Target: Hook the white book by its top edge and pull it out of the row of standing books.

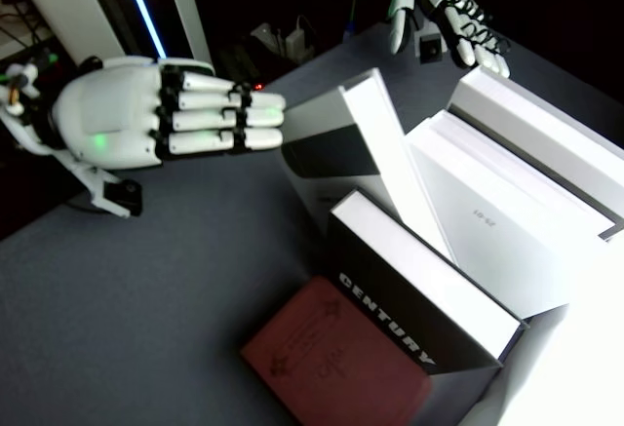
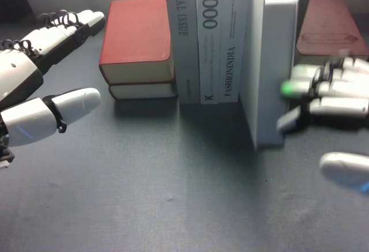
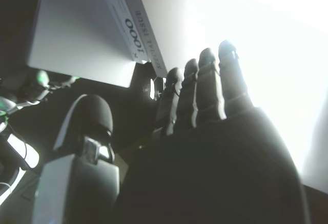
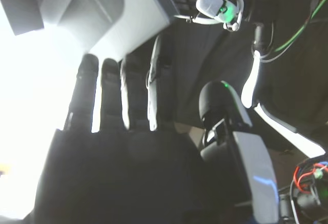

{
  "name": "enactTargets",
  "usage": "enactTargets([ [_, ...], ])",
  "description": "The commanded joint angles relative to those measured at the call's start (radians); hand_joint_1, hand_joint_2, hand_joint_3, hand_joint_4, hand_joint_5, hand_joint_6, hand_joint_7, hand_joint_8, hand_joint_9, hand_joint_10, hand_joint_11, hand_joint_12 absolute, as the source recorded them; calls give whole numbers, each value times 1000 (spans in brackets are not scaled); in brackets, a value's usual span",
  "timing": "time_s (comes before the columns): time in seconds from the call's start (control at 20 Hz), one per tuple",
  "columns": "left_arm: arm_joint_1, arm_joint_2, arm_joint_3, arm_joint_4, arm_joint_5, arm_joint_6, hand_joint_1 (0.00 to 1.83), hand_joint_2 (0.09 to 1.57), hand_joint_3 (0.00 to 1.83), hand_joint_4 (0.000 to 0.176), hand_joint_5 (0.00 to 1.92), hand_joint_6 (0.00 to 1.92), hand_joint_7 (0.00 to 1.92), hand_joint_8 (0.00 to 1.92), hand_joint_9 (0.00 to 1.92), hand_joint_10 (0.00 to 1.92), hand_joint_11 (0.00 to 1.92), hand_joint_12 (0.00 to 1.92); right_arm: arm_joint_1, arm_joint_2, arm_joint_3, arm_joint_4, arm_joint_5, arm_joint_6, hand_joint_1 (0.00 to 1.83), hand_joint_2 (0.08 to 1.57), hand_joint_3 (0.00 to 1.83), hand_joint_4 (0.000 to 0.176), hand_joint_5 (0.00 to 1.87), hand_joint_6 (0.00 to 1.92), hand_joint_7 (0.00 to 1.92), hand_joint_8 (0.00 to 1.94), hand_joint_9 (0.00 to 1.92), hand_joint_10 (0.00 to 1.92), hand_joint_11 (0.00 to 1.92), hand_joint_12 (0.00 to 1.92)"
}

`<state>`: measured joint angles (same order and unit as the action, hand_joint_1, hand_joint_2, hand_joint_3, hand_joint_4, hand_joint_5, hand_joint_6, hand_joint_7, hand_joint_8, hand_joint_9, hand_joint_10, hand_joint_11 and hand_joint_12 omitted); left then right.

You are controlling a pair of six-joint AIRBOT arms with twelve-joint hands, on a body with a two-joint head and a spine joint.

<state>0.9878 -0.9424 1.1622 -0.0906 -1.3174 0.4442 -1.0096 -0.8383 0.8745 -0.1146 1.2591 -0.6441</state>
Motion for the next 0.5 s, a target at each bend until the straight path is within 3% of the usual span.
enactTargets([
  [0.0,-6,8,-1,-22,-129,-2,237,1388,0,0,18,1,0,0,0,0,0,0,-9,-1,-3,4,119,23,1,1463,4,0,514,473,435,44,336,190,0,1393],
  [0.1,-6,7,-2,-25,-131,-1,186,1393,3,0,6,2,0,0,0,0,0,0,-50,-15,-3,3,119,55,0,1466,3,0,541,453,544,60,449,257,0,1579],
  [0.25,-6,7,-3,-28,-132,1,238,1391,0,0,17,3,0,0,0,0,0,0,-80,-29,-3,3,117,92,82,1487,2,0,512,422,638,36,495,449,114,1646],
  [0.45,0,6,-4,-32,-137,1,250,1394,0,0,6,2,0,0,0,0,0,0,-88,-28,-3,31,123,91,11,1551,8,0,428,621,836,105,522,853,112,1675],
])
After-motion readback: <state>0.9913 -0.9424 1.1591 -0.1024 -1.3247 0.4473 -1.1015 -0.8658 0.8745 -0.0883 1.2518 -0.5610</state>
